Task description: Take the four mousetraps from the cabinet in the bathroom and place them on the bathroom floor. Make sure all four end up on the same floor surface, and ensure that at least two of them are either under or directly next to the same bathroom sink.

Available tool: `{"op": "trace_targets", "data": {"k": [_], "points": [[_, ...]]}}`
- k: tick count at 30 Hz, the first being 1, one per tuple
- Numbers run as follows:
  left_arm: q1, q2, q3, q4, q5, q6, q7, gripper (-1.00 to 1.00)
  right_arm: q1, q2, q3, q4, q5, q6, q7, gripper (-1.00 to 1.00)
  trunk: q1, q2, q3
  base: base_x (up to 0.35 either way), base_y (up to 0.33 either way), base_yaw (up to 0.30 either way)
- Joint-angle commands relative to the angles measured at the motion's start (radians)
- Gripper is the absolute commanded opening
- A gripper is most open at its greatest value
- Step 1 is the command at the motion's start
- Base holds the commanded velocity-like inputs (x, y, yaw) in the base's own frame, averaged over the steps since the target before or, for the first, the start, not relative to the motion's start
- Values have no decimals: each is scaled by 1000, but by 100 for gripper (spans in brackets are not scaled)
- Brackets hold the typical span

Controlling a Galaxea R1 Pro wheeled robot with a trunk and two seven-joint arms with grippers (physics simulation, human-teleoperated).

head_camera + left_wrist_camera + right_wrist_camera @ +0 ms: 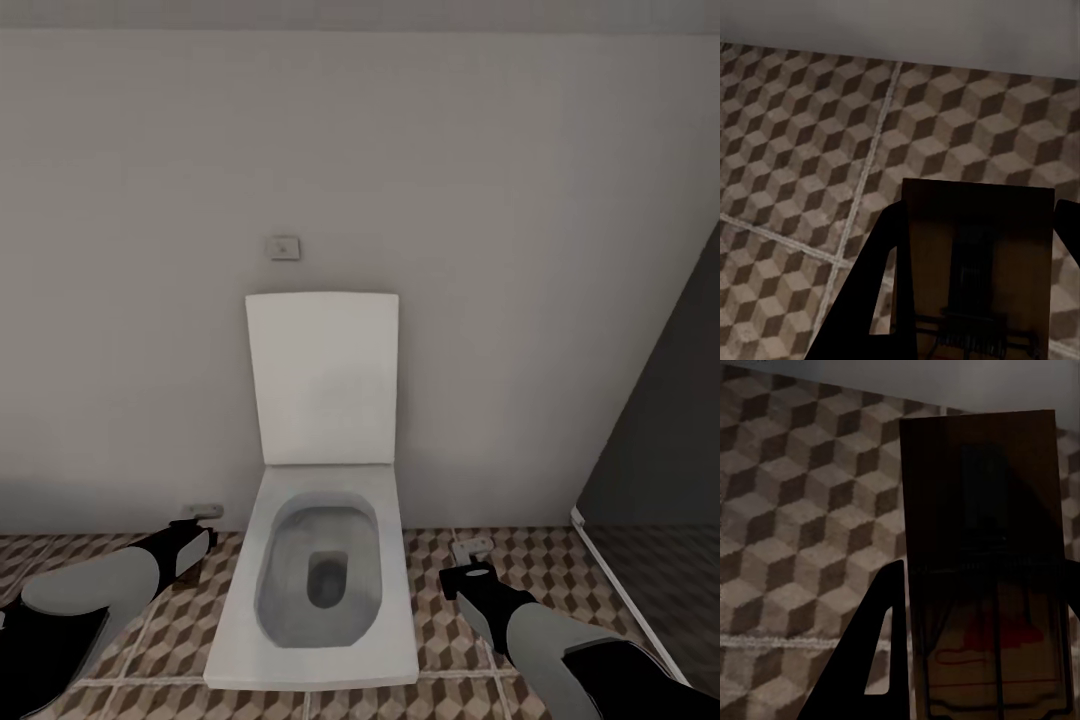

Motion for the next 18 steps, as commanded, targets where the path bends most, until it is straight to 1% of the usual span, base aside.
{"op": "trace_targets", "data": {"k": [1, 5, 18], "points": [[-1, 1, -6, -5, 3, 0, 8, -100, 0, 0, 7, -2, 1, 7, -2, -100, 0, 0, -1, 0, 0, 0], [-1, 4, -6, -4, 7, -3, 8, -100, 0, 0, 7, -2, 4, 5, 1, -100, 0, 0, -1, 0, 0, 0], [-1, 2, -5, -4, 8, -2, 12, -100, 0, 0, 7, -2, 4, 3, 5, -100, 50, -91, -42, 0, 0, 0]]}}
